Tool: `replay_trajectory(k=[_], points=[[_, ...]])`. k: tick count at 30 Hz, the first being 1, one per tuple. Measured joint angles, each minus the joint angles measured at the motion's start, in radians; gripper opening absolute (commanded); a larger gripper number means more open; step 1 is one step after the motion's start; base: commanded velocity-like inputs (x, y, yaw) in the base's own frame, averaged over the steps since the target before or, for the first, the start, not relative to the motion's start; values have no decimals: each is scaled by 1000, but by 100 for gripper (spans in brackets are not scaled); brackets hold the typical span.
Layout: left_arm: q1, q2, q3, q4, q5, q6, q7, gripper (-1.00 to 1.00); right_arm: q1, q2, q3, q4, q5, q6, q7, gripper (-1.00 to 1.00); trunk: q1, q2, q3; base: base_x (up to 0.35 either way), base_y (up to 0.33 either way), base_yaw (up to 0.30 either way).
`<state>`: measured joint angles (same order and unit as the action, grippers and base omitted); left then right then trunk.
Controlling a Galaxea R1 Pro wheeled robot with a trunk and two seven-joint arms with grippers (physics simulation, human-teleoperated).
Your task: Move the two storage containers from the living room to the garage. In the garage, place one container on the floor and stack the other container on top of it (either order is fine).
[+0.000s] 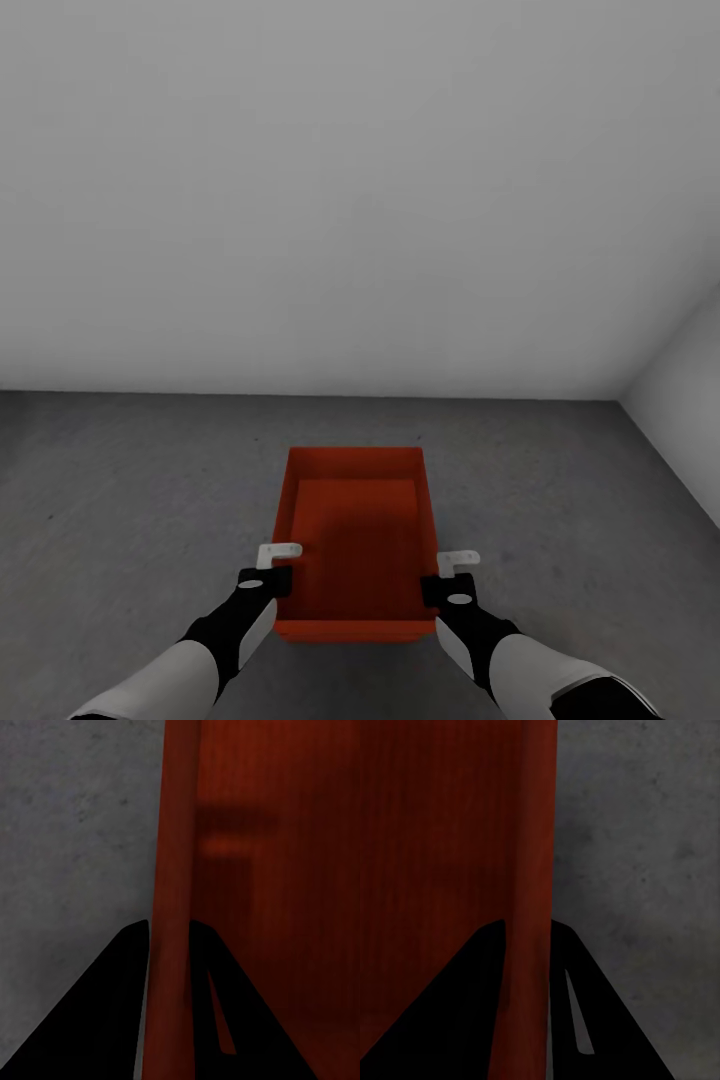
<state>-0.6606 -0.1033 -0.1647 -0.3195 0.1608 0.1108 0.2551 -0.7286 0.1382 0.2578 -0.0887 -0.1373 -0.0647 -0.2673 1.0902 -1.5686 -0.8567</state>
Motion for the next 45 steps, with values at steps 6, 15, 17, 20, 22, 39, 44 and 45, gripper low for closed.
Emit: replay_trajectory(k=[6,15,17,20,22,39,44,45], points=[[0,1,0,-1,0,0,-1,-100,0,0,-2,0,2,-1,0,-100,15,-28,-13,0,0,0],[0,1,0,-1,0,0,-1,-100,0,0,-1,0,1,0,0,-100,15,-28,-13,0,0,0],[0,1,0,-1,0,0,-1,-100,0,0,-1,0,1,-1,0,-100,15,-28,-13,0,0,0],[0,1,0,-1,0,0,-1,-100,0,1,-2,0,2,-1,0,-100,15,-28,-13,0,0,0],[0,1,0,-1,-1,0,-1,-100,0,1,-2,0,2,-1,0,-100,15,-28,-13,24,0,0],[0,1,1,-1,-2,0,-2,-100,0,0,-2,0,2,-1,1,-100,15,-28,-13,52,0,0],[0,1,1,-1,-2,0,-2,-100,0,0,-3,0,2,-1,1,-100,15,-28,-13,0,0,0],[0,1,1,-1,-2,0,-2,-100,0,0,-3,0,2,-1,1,-100,15,-28,-13,0,0,0]])
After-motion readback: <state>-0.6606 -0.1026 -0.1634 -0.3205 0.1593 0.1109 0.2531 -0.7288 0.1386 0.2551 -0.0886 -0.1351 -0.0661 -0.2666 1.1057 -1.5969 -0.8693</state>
